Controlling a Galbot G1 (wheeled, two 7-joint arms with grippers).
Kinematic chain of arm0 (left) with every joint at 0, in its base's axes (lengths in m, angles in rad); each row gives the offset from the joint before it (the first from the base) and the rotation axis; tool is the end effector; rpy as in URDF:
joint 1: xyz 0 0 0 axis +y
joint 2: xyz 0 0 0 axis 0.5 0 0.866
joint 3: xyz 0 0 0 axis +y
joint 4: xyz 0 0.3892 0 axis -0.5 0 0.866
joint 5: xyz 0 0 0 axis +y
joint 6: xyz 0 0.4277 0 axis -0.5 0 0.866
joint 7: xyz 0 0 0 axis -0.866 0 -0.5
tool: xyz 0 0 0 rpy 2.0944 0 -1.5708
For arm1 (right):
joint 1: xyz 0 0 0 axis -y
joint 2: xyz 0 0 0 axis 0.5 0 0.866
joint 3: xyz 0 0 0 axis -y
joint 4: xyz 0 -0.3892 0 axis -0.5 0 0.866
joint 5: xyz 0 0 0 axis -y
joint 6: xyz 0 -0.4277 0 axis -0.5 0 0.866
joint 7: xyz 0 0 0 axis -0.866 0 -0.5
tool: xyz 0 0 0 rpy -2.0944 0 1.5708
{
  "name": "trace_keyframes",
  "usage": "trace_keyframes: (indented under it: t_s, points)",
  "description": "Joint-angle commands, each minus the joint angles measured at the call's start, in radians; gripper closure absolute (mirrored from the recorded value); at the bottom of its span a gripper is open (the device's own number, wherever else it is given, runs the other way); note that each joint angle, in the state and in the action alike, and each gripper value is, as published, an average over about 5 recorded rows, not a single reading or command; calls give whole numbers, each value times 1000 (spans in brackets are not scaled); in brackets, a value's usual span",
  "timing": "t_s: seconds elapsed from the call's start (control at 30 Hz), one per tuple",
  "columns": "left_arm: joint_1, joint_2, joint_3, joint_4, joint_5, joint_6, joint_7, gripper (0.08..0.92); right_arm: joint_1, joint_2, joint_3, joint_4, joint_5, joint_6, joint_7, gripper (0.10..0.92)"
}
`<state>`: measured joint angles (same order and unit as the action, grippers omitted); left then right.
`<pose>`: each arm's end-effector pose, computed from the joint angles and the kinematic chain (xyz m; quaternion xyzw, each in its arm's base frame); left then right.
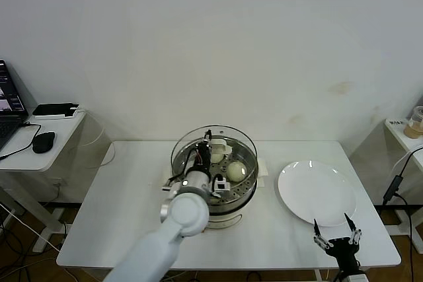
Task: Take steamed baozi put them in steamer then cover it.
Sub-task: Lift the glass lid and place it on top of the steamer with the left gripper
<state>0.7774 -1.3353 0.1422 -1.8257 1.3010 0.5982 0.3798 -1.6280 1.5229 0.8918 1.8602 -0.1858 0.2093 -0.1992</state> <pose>0.4025 -0.1829 -0.2344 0.0769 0.7361 0.6721 0.0231 0.1772 -0.1602 -0.4270 -0.0250 -0.9777 0.1961 0.0710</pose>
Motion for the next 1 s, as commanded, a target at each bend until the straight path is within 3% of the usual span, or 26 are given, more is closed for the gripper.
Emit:
trace_keyframes:
  t_s: [0.03, 1.0]
  points:
    - [42, -126, -19, 24, 141, 15, 53, 850, 2, 5, -18, -8, -28, 1, 1, 203]
    - [138, -156, -67, 55, 236, -14, 24, 850, 4, 8, -48, -16, -56, 1, -1, 203]
